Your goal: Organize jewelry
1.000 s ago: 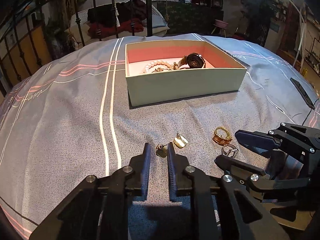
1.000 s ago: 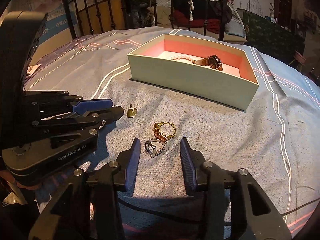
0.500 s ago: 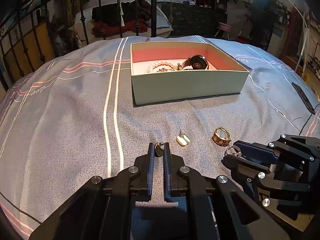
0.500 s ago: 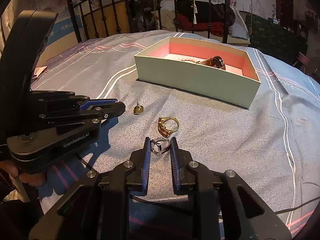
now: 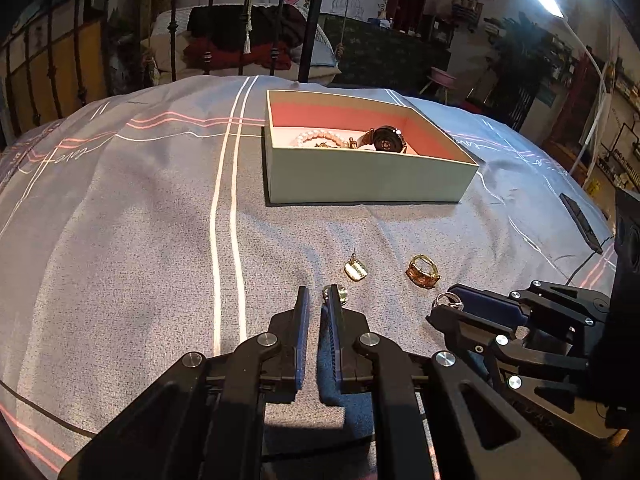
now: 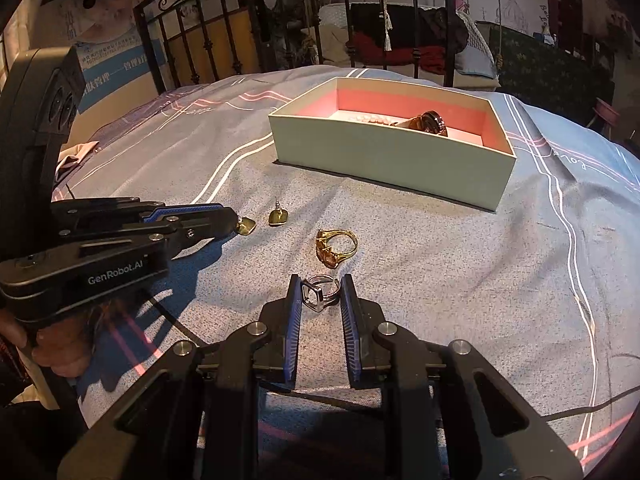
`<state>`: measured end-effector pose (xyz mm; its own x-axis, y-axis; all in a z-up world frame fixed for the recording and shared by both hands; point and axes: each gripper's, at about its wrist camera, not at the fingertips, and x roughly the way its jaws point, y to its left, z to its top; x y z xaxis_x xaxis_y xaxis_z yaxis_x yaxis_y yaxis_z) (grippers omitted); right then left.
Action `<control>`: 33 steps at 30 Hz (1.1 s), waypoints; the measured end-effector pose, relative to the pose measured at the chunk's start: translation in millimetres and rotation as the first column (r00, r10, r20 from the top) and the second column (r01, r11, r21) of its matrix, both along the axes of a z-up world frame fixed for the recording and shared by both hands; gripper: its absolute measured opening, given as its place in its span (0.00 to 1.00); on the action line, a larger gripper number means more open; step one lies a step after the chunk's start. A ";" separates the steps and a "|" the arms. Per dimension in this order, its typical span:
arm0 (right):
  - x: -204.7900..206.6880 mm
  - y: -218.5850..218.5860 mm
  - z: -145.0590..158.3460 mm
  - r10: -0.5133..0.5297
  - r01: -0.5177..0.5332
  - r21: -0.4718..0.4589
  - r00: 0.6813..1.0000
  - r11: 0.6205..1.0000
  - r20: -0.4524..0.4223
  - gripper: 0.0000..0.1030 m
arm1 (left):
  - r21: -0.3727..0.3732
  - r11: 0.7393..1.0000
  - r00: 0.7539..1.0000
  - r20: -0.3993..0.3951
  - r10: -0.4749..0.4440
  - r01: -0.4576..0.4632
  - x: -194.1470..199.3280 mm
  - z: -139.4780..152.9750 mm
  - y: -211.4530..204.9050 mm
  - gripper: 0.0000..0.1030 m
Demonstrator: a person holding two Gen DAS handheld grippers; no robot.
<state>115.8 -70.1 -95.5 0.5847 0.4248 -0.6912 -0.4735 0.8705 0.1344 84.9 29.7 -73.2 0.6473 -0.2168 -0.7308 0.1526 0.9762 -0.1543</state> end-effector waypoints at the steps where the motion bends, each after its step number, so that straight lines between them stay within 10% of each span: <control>1: 0.3 0.3 -0.1 0.000 0.000 0.000 1.000 1.000 0.000 0.20 | -0.014 1.000 1.000 -0.003 0.005 -0.005 -1.5 -0.8 2.5 0.09; 11: 0.2 -0.1 -0.2 0.000 0.000 0.005 1.000 1.000 -0.001 0.20 | 0.018 1.000 1.000 -0.003 -0.013 0.013 -3.0 0.6 -4.8 0.09; 18: 0.4 -0.1 0.0 0.000 0.000 0.005 1.000 1.000 -0.003 0.20 | 0.075 0.997 0.999 -0.021 -0.027 0.029 9.8 -1.9 -23.2 0.36; 25: 0.2 -0.1 0.1 0.001 -0.001 0.004 1.000 1.000 -0.001 0.20 | 0.138 0.990 1.000 -0.025 -0.009 0.012 15.7 -4.0 -23.7 0.10; 33: -0.5 0.1 -0.9 -0.002 0.002 0.005 1.000 1.000 0.003 0.20 | 0.102 0.995 1.000 -0.006 -0.011 0.012 3.7 0.1 -18.1 0.10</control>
<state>115.3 -70.0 -96.4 0.5879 0.4271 -0.6870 -0.4721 0.8708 0.1373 88.6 11.6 -73.1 0.6408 -0.1480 -0.7533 0.1632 0.9851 -0.0546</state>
